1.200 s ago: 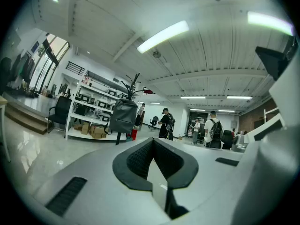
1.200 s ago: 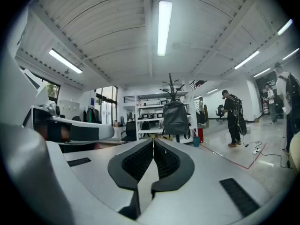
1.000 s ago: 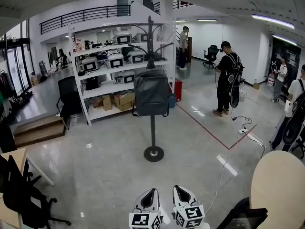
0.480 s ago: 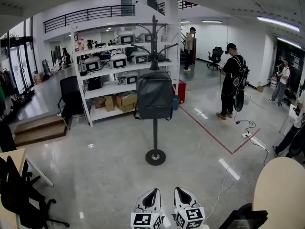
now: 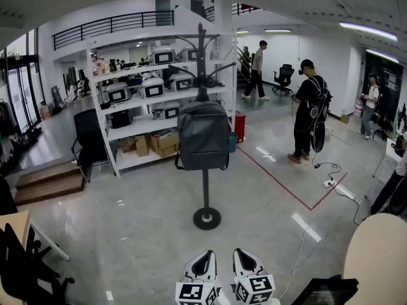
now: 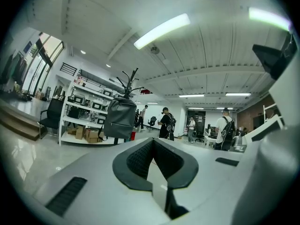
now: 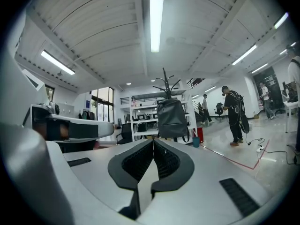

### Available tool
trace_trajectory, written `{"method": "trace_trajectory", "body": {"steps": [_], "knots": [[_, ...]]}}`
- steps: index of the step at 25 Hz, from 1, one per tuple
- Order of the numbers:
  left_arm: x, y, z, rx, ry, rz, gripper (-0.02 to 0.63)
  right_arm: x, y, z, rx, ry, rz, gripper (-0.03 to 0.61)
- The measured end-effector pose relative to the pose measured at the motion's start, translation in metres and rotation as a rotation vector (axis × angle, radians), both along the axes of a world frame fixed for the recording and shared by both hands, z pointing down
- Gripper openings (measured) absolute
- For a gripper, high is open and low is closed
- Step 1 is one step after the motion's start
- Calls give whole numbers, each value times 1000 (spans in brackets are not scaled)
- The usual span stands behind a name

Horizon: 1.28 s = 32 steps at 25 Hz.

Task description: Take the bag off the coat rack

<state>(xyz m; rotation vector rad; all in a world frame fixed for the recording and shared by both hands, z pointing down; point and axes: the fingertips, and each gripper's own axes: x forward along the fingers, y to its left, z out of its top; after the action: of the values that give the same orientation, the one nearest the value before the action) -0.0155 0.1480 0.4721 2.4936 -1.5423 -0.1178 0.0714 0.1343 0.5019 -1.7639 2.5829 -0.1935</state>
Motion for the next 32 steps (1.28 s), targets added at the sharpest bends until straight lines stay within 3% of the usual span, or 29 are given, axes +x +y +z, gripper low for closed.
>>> {"method": "trace_trajectory", "body": {"steps": [25,32], "knots": [[-46,-139,4,3,7,-6,2,-51,-146,9,-35,5,-24,11],[-40,-161,11,-14,29,36,2,-42,-166,20,-71,9,11,12]]}}
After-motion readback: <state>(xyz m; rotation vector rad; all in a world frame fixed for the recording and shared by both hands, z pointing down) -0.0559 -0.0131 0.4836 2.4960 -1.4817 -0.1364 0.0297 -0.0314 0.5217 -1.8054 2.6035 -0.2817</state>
